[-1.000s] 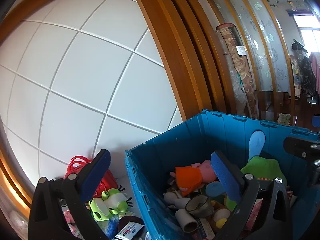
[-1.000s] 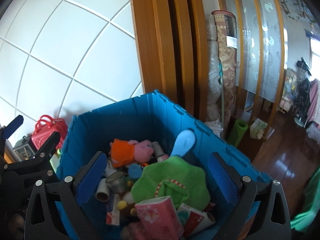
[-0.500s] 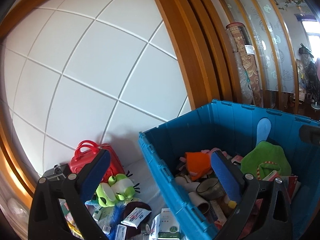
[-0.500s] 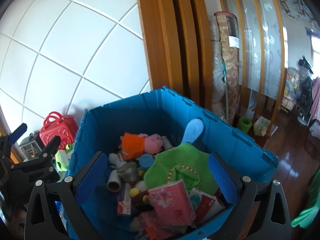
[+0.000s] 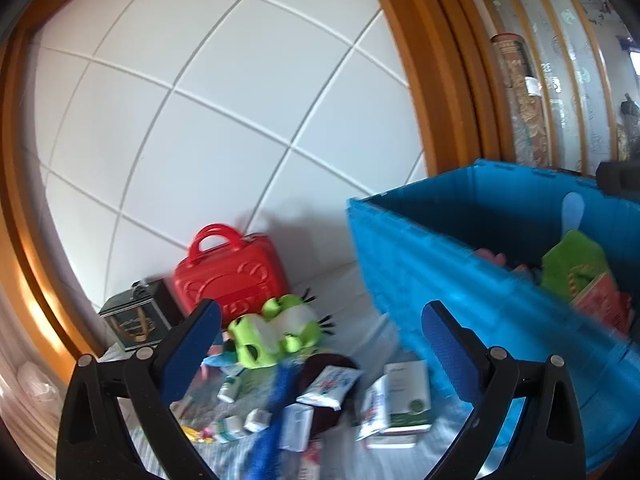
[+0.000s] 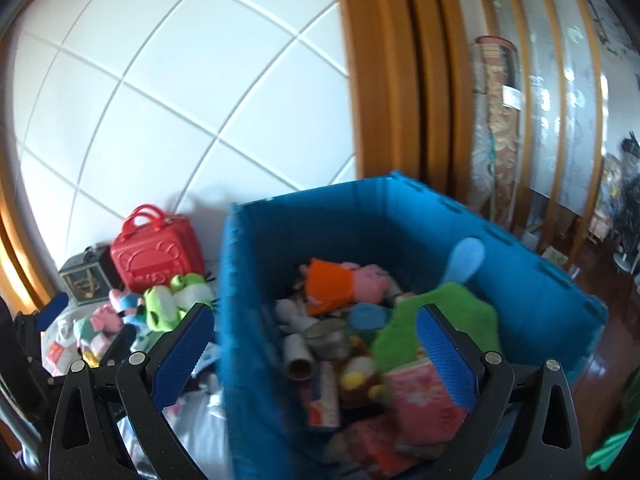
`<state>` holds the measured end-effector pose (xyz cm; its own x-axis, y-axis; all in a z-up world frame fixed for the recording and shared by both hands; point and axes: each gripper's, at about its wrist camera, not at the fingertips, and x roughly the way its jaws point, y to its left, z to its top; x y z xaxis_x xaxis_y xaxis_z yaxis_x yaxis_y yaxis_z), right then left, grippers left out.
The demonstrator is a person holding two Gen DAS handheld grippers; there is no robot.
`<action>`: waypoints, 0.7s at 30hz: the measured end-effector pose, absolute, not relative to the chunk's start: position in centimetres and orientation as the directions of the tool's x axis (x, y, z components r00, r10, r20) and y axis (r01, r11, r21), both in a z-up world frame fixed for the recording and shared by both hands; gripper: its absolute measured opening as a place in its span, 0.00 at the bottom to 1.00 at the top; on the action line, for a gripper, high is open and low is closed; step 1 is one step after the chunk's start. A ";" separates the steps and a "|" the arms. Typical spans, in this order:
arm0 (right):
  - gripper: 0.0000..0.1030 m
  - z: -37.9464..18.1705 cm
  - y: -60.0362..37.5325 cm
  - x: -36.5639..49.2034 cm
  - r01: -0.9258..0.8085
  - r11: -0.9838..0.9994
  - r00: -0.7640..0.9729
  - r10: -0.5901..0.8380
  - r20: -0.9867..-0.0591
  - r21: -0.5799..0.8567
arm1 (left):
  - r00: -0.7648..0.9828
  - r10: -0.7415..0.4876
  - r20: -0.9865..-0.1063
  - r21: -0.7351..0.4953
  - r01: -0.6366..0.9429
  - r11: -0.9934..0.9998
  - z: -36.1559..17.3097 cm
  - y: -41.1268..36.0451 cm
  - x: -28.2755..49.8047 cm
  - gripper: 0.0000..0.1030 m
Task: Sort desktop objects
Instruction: 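Move both tools back down toward the items on the table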
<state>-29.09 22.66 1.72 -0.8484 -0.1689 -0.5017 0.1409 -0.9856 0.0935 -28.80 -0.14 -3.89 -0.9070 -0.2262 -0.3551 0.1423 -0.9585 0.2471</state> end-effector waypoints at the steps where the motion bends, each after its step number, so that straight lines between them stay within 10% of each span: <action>1: 0.99 1.8 21.3 -29.1 0.156 -0.983 -0.845 -0.182 -0.502 0.094 | -0.905 -0.235 -0.354 0.251 0.150 -0.956 -4.3 -1.8 -28.5 0.99; 21: 0.99 -8.2 -0.2 -34.4 0.417 -0.907 -0.692 -0.362 -0.625 0.064 | -0.819 -0.354 -0.451 0.343 0.207 -0.916 -14.2 -23.8 -28.4 0.99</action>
